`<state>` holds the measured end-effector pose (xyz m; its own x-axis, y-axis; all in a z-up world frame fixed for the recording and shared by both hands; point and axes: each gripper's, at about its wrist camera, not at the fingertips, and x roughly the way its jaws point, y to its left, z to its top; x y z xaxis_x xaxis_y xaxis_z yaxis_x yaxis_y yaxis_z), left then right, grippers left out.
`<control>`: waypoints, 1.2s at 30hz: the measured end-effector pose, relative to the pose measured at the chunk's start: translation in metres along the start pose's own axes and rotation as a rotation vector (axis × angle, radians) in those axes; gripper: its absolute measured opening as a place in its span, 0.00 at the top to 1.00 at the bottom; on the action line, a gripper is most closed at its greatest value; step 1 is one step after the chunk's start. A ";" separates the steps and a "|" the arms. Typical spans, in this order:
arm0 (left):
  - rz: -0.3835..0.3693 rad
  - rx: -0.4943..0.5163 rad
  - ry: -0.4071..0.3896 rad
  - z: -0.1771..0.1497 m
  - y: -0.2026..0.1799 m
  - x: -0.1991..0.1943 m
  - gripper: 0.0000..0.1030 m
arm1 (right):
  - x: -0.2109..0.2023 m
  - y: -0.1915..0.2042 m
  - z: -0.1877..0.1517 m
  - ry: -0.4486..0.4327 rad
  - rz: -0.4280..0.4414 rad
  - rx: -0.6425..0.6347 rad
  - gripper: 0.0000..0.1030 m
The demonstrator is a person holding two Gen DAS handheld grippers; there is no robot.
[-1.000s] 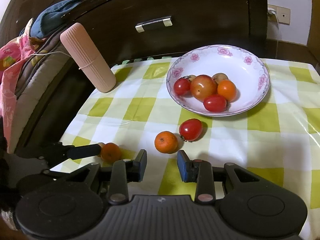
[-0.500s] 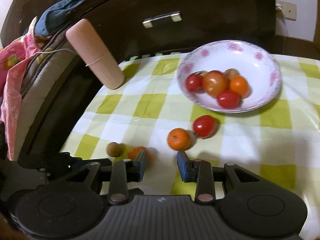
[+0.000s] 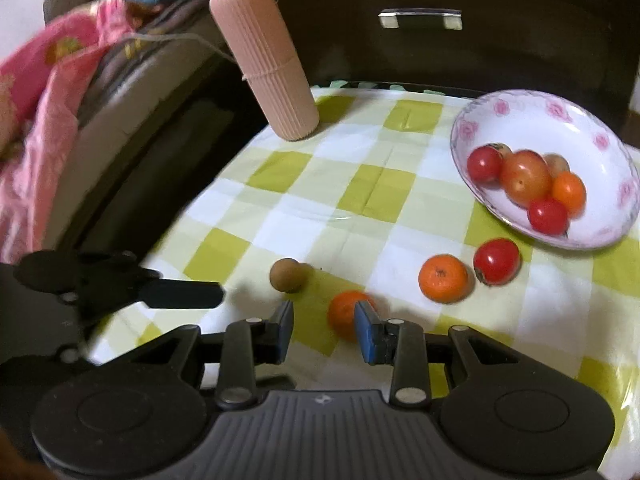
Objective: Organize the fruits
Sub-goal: 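Position the open right gripper around a mandarin orange while the left gripper approaches a brown fruit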
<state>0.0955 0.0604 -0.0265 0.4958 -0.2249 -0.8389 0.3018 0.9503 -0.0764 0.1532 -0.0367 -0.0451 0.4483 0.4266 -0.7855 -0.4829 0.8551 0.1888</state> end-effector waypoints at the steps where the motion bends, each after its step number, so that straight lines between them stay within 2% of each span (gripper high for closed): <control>1: 0.004 0.000 0.003 -0.001 0.000 -0.001 0.22 | 0.002 0.001 0.001 0.000 -0.006 -0.009 0.68; 8: 0.001 -0.026 0.006 0.001 0.005 -0.002 0.21 | 0.009 -0.001 0.005 0.000 -0.034 -0.023 0.68; 25: -0.003 0.003 0.003 0.000 0.000 -0.001 0.20 | 0.012 -0.009 0.006 0.040 -0.038 -0.059 0.65; 36: 0.000 0.022 0.014 0.000 -0.002 0.004 0.19 | 0.020 -0.012 0.004 0.056 0.006 -0.074 0.65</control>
<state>0.0968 0.0572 -0.0299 0.4846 -0.2220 -0.8461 0.3195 0.9453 -0.0651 0.1712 -0.0369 -0.0606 0.4036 0.4129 -0.8165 -0.5407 0.8275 0.1512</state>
